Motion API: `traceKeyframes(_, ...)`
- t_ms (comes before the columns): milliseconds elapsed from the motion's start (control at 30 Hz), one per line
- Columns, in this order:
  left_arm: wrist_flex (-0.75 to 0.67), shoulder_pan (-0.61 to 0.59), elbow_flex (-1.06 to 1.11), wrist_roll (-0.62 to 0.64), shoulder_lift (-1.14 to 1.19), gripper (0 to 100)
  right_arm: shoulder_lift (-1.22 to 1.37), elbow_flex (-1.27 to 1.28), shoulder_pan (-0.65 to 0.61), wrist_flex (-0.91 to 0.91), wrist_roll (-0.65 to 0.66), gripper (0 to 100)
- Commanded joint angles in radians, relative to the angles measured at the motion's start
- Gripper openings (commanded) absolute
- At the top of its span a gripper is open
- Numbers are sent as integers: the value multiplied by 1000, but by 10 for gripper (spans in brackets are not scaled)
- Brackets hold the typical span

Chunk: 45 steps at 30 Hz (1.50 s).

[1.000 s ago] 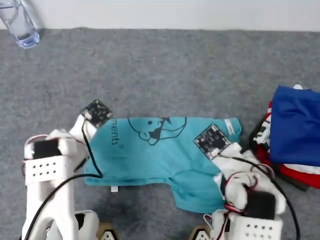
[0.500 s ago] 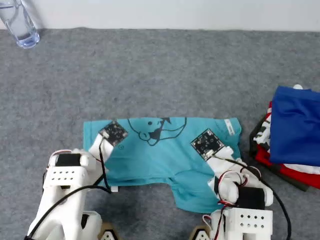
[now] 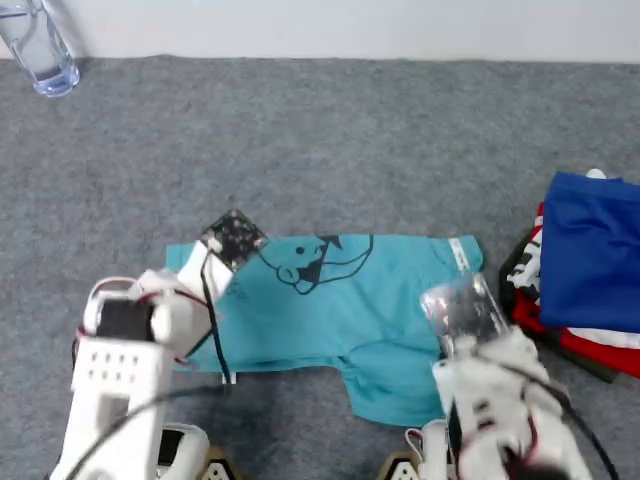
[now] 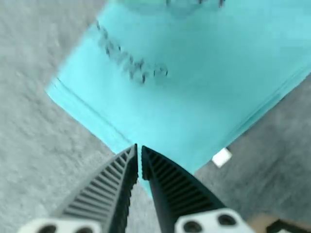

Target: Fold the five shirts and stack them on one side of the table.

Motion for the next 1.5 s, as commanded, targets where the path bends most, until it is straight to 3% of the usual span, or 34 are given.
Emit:
traceKeyframes(0, 28, 127, -42, 81, -209, 49, -104, -75, -1, 36, -20, 12)
traceKeyframes(100, -9, 276, 7, 183, -304, 151, -170, -91, -1, 38, -63, 12)
traceKeyframes(267, -169, 489, 113, 265, -255, 142, -211, -163, -51, 36, -164, 13)
traceKeyframes(533, -400, 706, 131, 272, 43, 155, -209, -273, -305, 56, -278, 13)
traceKeyframes(933, -608, 988, 5, 387, 371, 170, -211, -336, -323, 93, -292, 13)
traceKeyframes(1200, -830, 1025, 4, 428, 562, 170, -211, -373, -325, 101, -292, 13)
traceKeyframes(1467, -881, 1022, -84, 428, 749, 170, -211, -377, -325, 93, -318, 13)
